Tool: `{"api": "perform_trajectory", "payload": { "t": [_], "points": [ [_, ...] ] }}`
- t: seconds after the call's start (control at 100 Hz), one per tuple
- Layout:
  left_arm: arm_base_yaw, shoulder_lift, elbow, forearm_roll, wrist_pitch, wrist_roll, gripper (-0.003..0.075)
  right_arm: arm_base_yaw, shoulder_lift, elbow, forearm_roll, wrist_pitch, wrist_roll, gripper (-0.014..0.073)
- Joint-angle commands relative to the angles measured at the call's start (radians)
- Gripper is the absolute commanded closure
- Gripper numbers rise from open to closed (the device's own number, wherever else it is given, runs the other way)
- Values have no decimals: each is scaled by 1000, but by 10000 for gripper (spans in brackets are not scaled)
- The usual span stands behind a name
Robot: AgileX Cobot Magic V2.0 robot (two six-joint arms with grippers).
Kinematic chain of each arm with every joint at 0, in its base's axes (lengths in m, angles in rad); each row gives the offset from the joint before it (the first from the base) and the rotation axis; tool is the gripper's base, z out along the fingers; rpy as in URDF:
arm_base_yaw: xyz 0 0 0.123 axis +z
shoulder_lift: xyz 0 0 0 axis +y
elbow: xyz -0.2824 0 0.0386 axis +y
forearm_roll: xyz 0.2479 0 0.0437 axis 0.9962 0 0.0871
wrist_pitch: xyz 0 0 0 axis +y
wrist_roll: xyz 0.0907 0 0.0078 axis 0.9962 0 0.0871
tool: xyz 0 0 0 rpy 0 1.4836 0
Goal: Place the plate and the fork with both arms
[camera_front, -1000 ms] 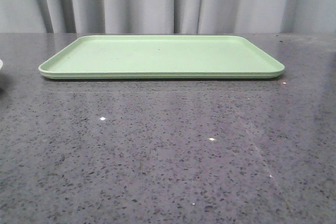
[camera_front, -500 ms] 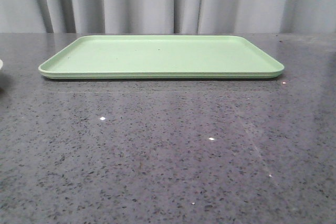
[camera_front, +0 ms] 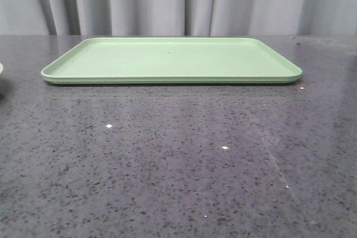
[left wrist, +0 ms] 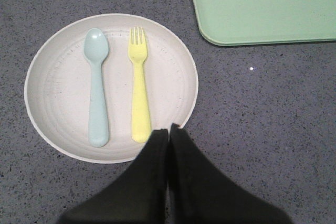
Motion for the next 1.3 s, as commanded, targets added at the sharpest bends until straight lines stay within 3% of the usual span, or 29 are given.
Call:
{"api": "perform_trajectory", "payload": {
  "t": [0.0, 0.17, 0.3, 0.42, 0.5, 0.57, 0.64, 0.89, 1.06, 1.29],
  "points": [
    [2, 8, -35, -14, -53, -13, 741, -6, 15, -32, -4, -59, -11, 713],
    [2, 8, -35, -25, -64, -13, 737, -6, 15, -32, -4, -61, -11, 689],
    [2, 8, -35, -33, -71, -13, 664, -6, 15, -32, -4, -68, -11, 519],
    [2, 8, -35, -33, -71, -13, 468, -6, 15, -32, -4, -75, -11, 285],
    [2, 8, -35, -33, -71, -13, 269, -6, 15, -32, -4, -86, -11, 156],
    [2, 8, -35, -33, -73, -13, 118, -6, 15, -32, -4, -94, -11, 108],
    [2, 8, -35, -33, -79, -13, 31, -6, 15, -32, -4, -100, -11, 104],
    [2, 8, -35, -12, -119, -13, 66, -6, 15, -32, -4, -106, -11, 104],
    [2, 13, -35, 77, -188, -13, 69, -6, 15, -32, -4, -113, -11, 104],
    [2, 97, -35, 190, -180, -13, 69, -6, 15, -32, -4, -126, -11, 104]
  ]
}}
